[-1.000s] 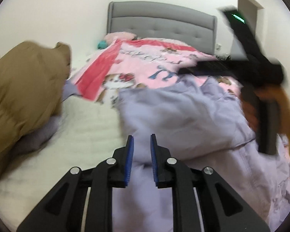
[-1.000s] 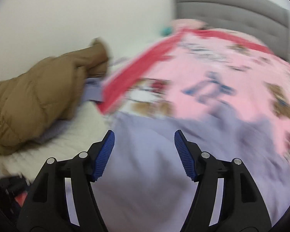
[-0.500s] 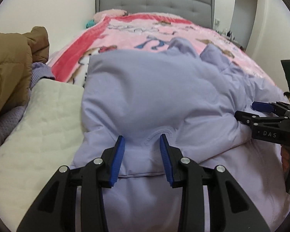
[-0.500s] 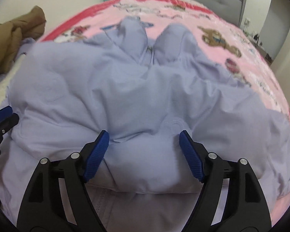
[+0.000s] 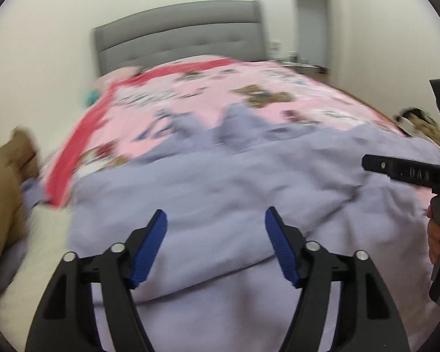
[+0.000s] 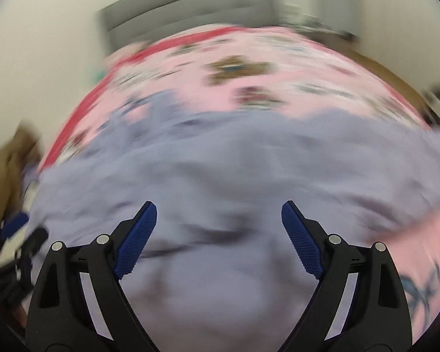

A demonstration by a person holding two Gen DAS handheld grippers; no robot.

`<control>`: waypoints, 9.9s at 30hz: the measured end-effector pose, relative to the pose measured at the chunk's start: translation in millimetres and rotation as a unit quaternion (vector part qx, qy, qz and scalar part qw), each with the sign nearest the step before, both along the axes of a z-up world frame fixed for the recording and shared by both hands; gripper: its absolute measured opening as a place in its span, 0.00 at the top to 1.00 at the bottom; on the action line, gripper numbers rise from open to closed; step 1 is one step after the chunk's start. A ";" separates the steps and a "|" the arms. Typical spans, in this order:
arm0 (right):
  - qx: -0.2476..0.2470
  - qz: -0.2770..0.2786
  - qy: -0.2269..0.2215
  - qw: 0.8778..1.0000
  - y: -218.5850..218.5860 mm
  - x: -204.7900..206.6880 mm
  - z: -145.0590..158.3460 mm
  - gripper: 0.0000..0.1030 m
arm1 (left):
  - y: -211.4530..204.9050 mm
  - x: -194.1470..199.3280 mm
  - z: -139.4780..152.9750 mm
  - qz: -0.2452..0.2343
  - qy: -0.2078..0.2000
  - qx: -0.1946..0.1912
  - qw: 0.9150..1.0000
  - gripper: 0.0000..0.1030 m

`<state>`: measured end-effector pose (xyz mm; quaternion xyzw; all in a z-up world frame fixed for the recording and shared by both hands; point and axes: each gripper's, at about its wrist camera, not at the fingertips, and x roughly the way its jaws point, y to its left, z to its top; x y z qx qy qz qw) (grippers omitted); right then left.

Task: Fold large clothes

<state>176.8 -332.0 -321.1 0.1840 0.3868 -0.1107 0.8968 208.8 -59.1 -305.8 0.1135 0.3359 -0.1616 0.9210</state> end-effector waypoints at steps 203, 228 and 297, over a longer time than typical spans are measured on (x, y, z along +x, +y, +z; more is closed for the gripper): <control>-0.244 0.187 0.002 0.952 13.3 8.3 7.9 0.87 | 120.4 53.8 46.7 0.175 0.050 -0.243 0.953 0.96; -0.213 0.265 0.085 0.937 26.9 4.6 -6.3 0.52 | 137.4 32.4 -13.3 0.184 0.112 -0.098 0.972 0.73; -0.112 0.181 -0.001 0.977 64.5 32.6 -7.0 0.35 | 87.3 4.8 -42.9 0.111 0.130 0.006 0.985 0.48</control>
